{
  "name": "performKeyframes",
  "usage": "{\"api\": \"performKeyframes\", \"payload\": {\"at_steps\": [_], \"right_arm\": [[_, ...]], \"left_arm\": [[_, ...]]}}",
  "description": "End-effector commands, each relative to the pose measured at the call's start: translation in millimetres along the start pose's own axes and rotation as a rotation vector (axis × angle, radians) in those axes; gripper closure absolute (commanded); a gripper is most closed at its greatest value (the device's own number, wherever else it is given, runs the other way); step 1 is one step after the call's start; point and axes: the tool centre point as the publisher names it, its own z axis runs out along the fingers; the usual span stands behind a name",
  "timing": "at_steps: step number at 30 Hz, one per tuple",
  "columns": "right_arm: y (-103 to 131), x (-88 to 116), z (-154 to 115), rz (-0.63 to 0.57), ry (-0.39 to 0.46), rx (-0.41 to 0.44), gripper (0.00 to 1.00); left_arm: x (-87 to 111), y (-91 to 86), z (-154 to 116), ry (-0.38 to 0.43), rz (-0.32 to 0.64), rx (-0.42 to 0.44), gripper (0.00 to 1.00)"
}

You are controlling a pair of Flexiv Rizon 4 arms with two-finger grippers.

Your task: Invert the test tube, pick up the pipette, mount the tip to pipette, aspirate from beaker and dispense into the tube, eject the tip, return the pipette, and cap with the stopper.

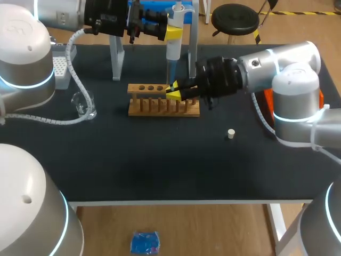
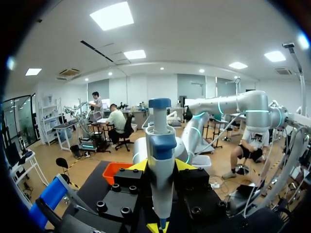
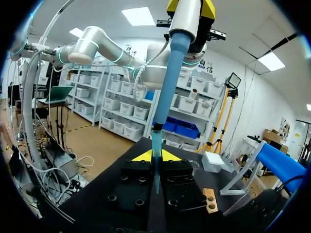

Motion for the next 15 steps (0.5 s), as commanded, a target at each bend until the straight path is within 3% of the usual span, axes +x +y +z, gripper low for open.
{"api": "performKeyframes", "payload": {"at_steps": [1, 15], "right_arm": [[-2.2, -0.3, 1.6, 0.003, 0.000, 0.002, 1.00], [-1.2, 0.2, 6.1, 0.058, -0.019, -0.053, 1.00]], "left_arm": [[0.6, 1.9, 0.0, -0.003, 0.002, 0.002, 1.00], [0.6, 1.9, 0.0, -0.003, 0.002, 0.002, 1.00]]}}
